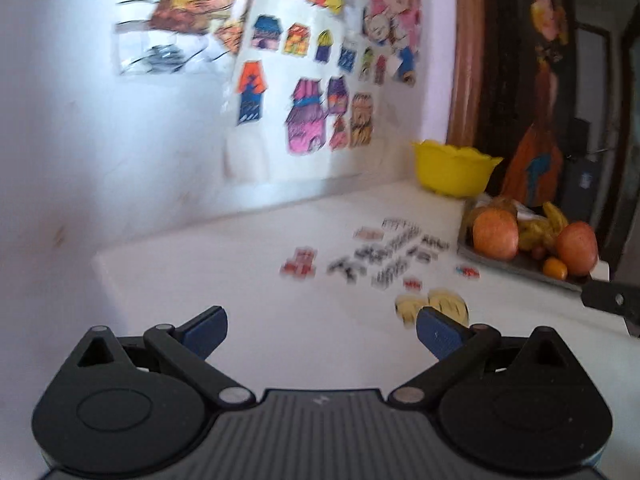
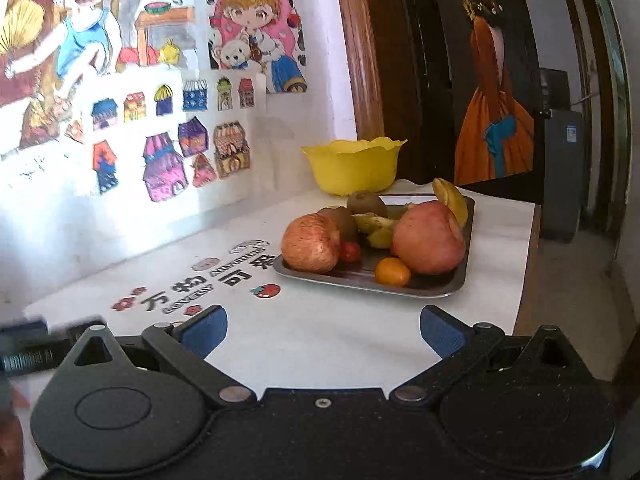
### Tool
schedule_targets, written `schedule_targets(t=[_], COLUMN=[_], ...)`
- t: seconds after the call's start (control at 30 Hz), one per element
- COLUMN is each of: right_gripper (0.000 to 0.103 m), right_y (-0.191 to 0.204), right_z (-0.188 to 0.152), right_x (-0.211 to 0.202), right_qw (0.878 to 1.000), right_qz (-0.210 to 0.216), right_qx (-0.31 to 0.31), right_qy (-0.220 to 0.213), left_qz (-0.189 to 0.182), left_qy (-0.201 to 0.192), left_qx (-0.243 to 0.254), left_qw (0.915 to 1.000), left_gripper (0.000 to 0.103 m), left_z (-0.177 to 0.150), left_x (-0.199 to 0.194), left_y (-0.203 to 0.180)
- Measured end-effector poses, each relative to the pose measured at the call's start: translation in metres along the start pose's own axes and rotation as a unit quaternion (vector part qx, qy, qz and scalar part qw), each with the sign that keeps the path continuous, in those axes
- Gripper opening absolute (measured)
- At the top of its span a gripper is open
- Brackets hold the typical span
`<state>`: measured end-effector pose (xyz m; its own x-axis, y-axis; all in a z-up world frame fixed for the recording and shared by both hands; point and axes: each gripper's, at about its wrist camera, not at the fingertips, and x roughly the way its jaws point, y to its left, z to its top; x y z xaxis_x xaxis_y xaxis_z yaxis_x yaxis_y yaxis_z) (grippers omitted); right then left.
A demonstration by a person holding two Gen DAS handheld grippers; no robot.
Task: Organize fruits
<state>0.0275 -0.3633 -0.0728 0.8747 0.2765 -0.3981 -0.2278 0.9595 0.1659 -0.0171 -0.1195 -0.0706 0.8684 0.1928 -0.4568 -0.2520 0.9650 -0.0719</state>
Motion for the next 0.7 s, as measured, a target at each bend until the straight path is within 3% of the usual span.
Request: schedule_targets(t=[0.07,0.13,0.27,0.5,0.7], right_gripper=[0.102,0.102,0.102,0.102,0.102], right_y=[-0.001,0.004,0.012,0.006,0.003], right_z=[0.0,-0.002,-0.019,-0.037,-0.045], right_x=[-0.011,-0.028,-0.066,-0.114,-0.139], right_qw=[1.0,0.999,0.999,0.999,0.999], right_qz=[0.022,0.037,0.025,0.009,0.001], right_qx=[0.006,-0.009,-0.018,-0.013,-0.004], right_qy=[0.016,0.007,-0.027,-0.034,-0.045], left_qz=[-0.002,0.021,0.032,0.035,0.027], left_qy=[-0.022,-0.042,-0.055,-0.074,-0.073], left_qx=[0.013,0.023,0.012,0.021,0.009], left_qw=[0.9997,0.9986,0.9979,0.9964,0.997], left_gripper=[0.103,0.103,0.103,0.103,0.103], left_z=[-0.004,-0.005,-0.008,-0.027,-0.036], left_x=[-0.023,-0.04,-0.071,-0.115,-0.125], left_y=[-0.005,-0.012,-0.018,-0.027,-0.021])
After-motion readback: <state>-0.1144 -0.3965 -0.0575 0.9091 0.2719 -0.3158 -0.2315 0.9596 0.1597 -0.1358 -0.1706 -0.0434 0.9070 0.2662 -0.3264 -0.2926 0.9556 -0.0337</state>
